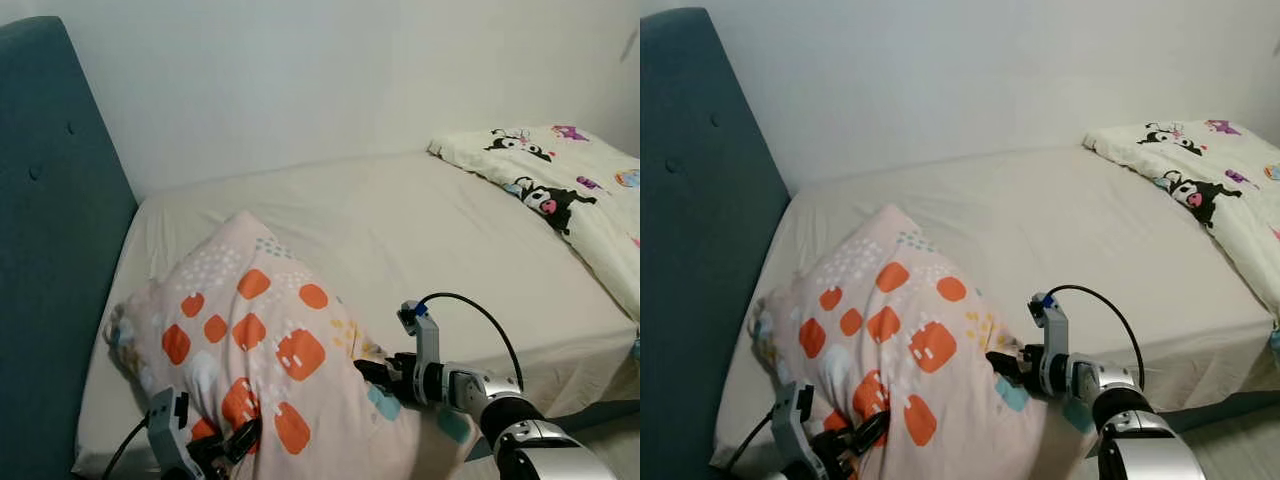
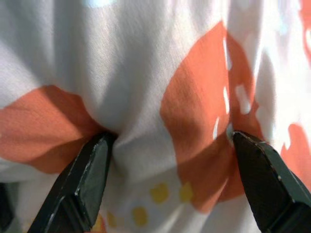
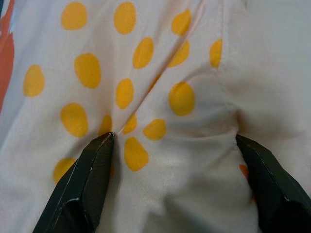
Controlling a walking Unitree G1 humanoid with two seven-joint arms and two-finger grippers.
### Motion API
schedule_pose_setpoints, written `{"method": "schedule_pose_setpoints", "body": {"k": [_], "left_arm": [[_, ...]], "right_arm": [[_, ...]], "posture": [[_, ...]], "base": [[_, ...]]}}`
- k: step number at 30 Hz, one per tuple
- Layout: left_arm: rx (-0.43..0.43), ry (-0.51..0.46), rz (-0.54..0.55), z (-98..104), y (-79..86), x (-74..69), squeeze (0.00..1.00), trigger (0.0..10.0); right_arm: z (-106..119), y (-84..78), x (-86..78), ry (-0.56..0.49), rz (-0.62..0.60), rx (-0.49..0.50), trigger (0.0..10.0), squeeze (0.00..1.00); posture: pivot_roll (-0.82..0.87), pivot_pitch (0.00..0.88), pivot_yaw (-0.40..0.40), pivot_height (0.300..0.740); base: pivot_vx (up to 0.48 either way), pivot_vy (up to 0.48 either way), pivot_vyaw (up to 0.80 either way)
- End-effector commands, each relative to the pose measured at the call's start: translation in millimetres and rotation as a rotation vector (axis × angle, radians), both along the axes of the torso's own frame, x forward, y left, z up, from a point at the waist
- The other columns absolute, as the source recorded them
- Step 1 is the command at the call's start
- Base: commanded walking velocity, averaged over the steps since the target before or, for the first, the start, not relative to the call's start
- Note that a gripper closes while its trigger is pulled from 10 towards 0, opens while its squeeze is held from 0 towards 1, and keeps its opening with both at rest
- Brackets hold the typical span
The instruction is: Clean up the room
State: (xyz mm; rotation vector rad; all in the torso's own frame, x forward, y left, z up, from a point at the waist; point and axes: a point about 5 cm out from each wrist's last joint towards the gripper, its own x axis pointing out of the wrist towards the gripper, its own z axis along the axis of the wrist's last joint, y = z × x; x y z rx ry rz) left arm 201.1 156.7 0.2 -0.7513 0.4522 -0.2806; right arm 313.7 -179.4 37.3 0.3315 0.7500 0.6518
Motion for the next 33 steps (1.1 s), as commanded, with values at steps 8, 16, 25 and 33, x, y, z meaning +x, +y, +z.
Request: {"method": "schedule_pose_setpoints", "body": {"k": [8,16,25,33], "left_arm": [[-0.043,-0.035,0.033,2,-13.8,12.3,1.0,10.0],[-0.148,-0.143,-0.095,25,-45.0,25.5,1.0,10.0],[0.002,-0.145,-0.225,21,-67.0,29.4,0.0,0.0],[0.077,-0.137,-0.273,18,-67.9,32.4,0.0,0.0]], "right_arm": [[-1,5.8,-2.1,0.002,0.045,0.021,10.0,0.0],[2,10.9,-0.4,-0.016,0.057,0.054,10.0,0.0],[-3,26.1,-3.9,-0.021,0.09,0.064,10.0,0.0],[-6,29.5,-2.6,-0.032,0.066,0.014,0.0,0.0]], "posture": [[-0.1,0.0,-0.032,0.561],[-0.1,0.0,-0.028,0.561],[-0.1,0.0,-0.021,0.561],[-0.1,0.0,-0.012,0.561]], "base": [[0.0,0.0,0.0],[0.0,0.0,0.0],[0.0,0.0,0.0],[0.0,0.0,0.0]]}}
